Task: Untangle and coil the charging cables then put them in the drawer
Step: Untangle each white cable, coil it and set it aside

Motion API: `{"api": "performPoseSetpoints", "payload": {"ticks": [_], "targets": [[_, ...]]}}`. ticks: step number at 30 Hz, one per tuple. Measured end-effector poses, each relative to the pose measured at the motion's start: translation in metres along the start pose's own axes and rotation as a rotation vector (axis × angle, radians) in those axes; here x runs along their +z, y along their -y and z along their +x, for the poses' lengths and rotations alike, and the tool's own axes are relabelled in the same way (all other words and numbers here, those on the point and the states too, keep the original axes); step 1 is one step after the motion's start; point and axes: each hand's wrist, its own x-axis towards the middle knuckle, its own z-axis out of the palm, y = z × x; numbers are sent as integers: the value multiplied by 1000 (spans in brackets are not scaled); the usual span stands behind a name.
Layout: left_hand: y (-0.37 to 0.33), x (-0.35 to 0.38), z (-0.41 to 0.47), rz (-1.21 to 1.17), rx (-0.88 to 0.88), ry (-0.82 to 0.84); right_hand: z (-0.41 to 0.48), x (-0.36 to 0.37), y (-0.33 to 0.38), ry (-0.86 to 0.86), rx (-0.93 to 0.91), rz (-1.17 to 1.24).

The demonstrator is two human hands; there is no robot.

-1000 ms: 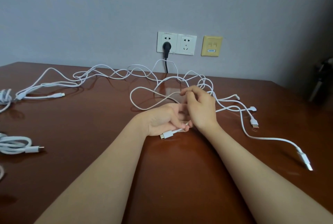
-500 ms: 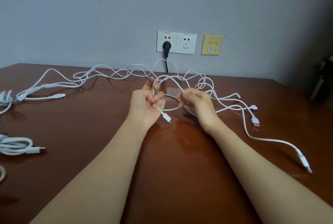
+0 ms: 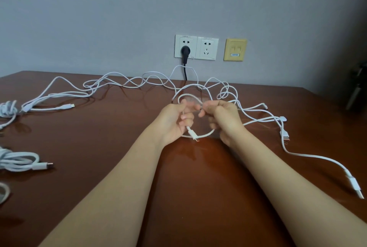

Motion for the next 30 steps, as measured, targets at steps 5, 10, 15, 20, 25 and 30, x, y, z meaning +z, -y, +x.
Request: {"api": "performPoseSetpoints", "payload": {"ticks": [5,10,15,20,25,30], "targets": [[2,0,1,177,3,12,-3,-2,-1,105,92,-74],[3,1,3,342,53,-34,-1,-3,0,157,91,-36],[7,8,8,374,135,-200,-7,1,-3,258,111,-9],[1,8,10,212,215,-207,-8,8,1,313,87,-27],[-5,10,6,-72,299,-158,-9,-3,8,332,-43,-103],[-7,11,4,-158,346,-132,-4,-7,13,374,44,-95]]}}
